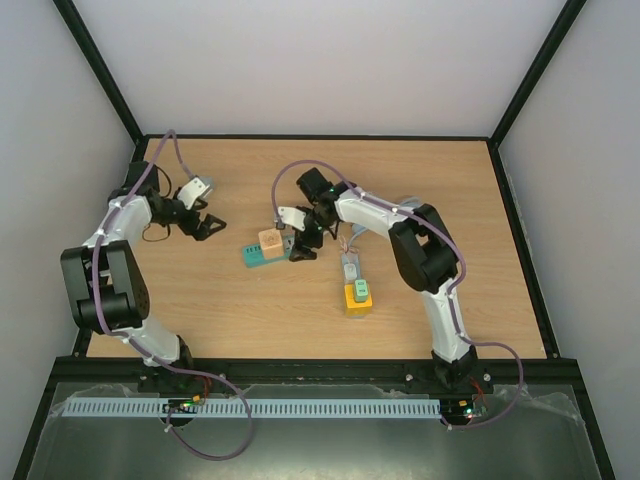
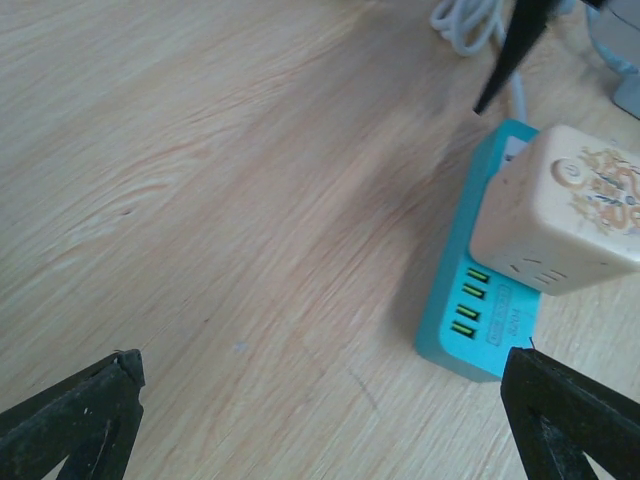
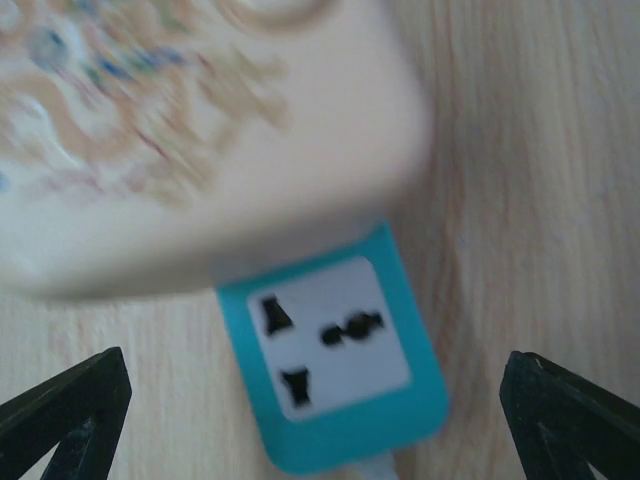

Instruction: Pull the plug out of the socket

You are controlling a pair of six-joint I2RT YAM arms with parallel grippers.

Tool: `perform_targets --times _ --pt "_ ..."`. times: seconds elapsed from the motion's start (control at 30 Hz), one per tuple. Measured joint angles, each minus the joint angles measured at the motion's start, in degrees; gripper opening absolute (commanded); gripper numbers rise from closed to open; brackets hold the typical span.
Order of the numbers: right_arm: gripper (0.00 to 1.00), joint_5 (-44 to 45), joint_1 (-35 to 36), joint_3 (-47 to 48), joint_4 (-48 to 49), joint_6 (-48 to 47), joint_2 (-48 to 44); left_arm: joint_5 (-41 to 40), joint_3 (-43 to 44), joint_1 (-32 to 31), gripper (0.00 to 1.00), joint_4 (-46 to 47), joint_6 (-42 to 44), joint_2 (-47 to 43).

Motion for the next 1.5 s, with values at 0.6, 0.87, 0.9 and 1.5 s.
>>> perform_targets --times 0.6,0.87,0.9,1.5 --pt "0.89 -1.09 -1.42 0.11 -2.01 -6.84 0.59 1.86 -9.84 -8.55 0.91 0.92 3.54 -6.19" --pt "0.78 -1.81 -1.42 0.24 -1.01 -6.69 2.32 1.6 -14.43 -14.03 0.83 5.38 3.08 -6.95" --pt "0.76 -1.92 -1.42 0.24 -0.85 -6.58 2.43 1.4 -14.8 -14.73 0.82 6.1 2.78 -6.95" --pt "0.49 -5.88 -1.46 -1.4 4.04 -5.01 2.62 -2.91 -17.62 -22.43 0.79 17.86 -3.21 -5.51"
